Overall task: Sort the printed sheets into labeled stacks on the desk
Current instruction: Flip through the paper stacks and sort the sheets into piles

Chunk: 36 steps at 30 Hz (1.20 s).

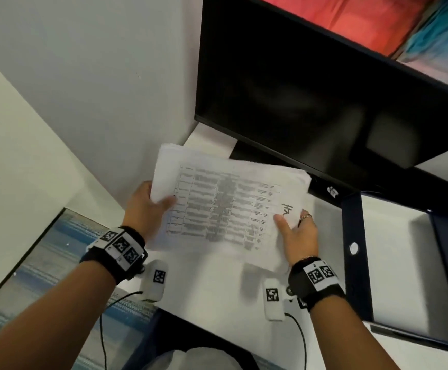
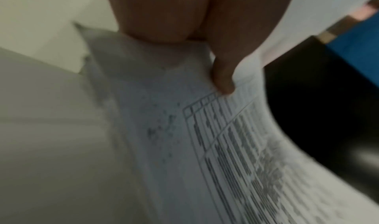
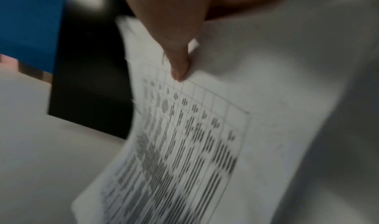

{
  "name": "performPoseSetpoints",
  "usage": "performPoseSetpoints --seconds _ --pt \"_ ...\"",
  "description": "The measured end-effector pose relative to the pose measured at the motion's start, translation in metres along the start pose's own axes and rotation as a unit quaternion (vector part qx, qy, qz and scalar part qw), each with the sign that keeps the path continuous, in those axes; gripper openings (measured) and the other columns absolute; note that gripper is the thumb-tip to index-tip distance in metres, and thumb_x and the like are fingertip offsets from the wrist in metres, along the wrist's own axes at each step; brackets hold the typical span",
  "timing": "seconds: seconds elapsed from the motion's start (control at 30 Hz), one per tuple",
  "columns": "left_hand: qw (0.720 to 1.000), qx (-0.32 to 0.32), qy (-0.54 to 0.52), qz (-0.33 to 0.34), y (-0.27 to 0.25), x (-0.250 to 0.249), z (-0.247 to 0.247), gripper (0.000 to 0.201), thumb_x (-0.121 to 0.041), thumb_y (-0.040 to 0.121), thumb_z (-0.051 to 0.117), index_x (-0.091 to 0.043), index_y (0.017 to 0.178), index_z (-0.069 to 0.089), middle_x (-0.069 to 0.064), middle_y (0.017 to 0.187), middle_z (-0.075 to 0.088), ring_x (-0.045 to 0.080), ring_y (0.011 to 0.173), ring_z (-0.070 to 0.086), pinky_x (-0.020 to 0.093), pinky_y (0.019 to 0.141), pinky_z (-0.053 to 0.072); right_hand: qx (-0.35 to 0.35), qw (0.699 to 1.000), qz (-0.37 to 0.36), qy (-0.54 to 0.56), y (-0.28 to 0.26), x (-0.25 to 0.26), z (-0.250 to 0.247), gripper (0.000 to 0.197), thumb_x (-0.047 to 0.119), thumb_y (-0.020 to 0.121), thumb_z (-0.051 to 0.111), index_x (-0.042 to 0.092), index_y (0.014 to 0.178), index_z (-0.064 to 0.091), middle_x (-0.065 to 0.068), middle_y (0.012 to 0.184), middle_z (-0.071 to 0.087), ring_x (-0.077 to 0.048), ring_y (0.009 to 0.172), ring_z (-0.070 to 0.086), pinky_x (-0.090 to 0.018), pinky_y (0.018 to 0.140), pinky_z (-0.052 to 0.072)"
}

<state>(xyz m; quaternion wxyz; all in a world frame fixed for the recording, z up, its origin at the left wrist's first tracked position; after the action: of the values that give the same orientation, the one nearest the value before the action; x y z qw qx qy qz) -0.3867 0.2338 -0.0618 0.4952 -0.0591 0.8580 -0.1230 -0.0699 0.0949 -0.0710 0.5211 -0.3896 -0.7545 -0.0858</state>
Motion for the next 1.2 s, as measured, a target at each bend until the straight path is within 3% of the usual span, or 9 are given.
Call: performPoseSetpoints --seconds 0.17,0.33,0.4,0.5,0.7,0.83,0.93,1.07,1.2 --pt "0.986 0.067 0.107 -0.11 0.002 0.056 0.022 0.058 -0.026 0.093 0.061 -0.007 0.143 0.039 0.02 0.133 0.057 0.037 0.121 0.055 0.04 0.1 0.042 0.106 0.979 0.105 -0.14 -0.004 -0.047 0.018 0.048 0.016 0.097 0.05 0.009 0.142 0.036 -0.005 0.126 0.057 -0.03 0.122 0.054 -0.033 0.103 0.039" --pt "0.98 0.064 0.117 -0.146 -0.004 0.064 0.036 0.058 -0.027 0.097 0.049 -0.004 0.147 0.03 0.023 0.143 0.043 0.041 0.13 0.043 0.045 0.107 0.035 0.114 0.976 0.119 -0.14 -0.004 -0.067 0.034 0.061 0.017 0.094 0.039 0.012 0.152 0.023 -0.001 0.139 0.046 -0.026 0.106 0.06 -0.028 0.079 0.053" --pt "0.981 0.065 0.107 -0.147 -0.005 0.067 0.038 0.057 -0.024 0.098 0.047 -0.005 0.149 0.028 0.021 0.146 0.041 0.038 0.133 0.041 0.043 0.108 0.033 0.115 0.977 0.121 -0.134 -0.002 -0.071 0.036 0.064 0.021 0.094 0.04 0.016 0.154 0.02 0.003 0.141 0.045 -0.027 0.12 0.055 -0.027 0.092 0.048" --pt "0.982 0.069 0.086 -0.152 0.0 0.069 0.032 0.048 -0.018 0.097 0.052 0.0 0.14 0.041 0.022 0.137 0.053 0.037 0.123 0.052 0.034 0.095 0.039 0.091 0.974 0.137 -0.154 0.003 -0.078 0.029 0.046 0.024 0.095 0.042 0.014 0.14 0.047 -0.006 0.141 0.053 -0.028 0.128 0.051 -0.039 0.112 0.038" --pt "0.998 0.036 0.053 -0.023 0.0 0.02 0.014 0.026 -0.014 0.095 0.057 -0.005 0.119 0.058 0.009 0.111 0.065 0.026 0.099 0.06 0.032 0.084 0.045 0.031 0.996 0.061 -0.053 0.002 -0.027 0.014 0.025 0.011 0.097 0.053 0.007 0.122 0.054 -0.008 0.117 0.064 -0.024 0.107 0.059 -0.033 0.098 0.045" --pt "0.993 -0.058 -0.027 0.096 -0.019 -0.025 -0.011 0.012 -0.012 0.097 0.055 -0.011 0.109 0.056 -0.009 0.087 0.06 0.0 0.074 0.056 0.004 0.063 0.045 -0.016 0.997 -0.04 0.056 -0.007 0.023 -0.002 0.016 0.011 0.098 0.054 0.02 0.11 0.055 0.004 0.107 0.067 -0.01 0.097 0.065 -0.022 0.087 0.05" --pt "0.992 -0.062 0.016 0.106 -0.027 -0.018 -0.015 0.015 -0.016 0.098 0.055 -0.003 0.09 0.056 -0.002 0.067 0.053 0.027 0.066 0.055 0.027 0.064 0.047 -0.02 0.997 -0.052 0.06 -0.017 0.02 -0.006 0.016 0.01 0.098 0.056 0.022 0.108 0.051 0.008 0.1 0.065 -0.005 0.093 0.064 -0.007 0.076 0.048" --pt "0.996 0.019 0.005 0.083 -0.028 0.014 -0.008 0.022 -0.017 0.092 0.065 -0.022 0.11 0.055 0.002 0.099 0.065 0.029 0.093 0.062 0.04 0.084 0.054 0.012 0.999 -0.001 0.035 -0.028 -0.008 -0.002 0.037 0.009 0.086 0.072 0.017 0.118 0.053 -0.001 0.112 0.067 -0.021 0.107 0.065 -0.039 0.096 0.053" --pt "0.988 0.001 -0.056 0.143 -0.035 -0.008 -0.017 0.041 -0.036 0.079 0.077 -0.043 0.102 0.045 -0.019 0.102 0.06 -0.001 0.09 0.063 0.017 0.077 0.051 -0.014 0.992 -0.027 0.12 -0.031 0.007 -0.014 0.043 0.01 0.078 0.081 0.026 0.111 0.059 0.006 0.105 0.071 -0.007 0.096 0.07 -0.024 0.081 0.058"
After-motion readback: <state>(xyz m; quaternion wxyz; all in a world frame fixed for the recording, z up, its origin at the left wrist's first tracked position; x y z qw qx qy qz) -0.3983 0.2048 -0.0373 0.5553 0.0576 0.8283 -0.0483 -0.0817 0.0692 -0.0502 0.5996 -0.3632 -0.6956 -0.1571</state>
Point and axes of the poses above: each hand's wrist, its own y-axis towards the middle knuckle, its own z-axis out of the palm, x = y × z, the point moved 5 cm from there along y, towards the middle knuckle
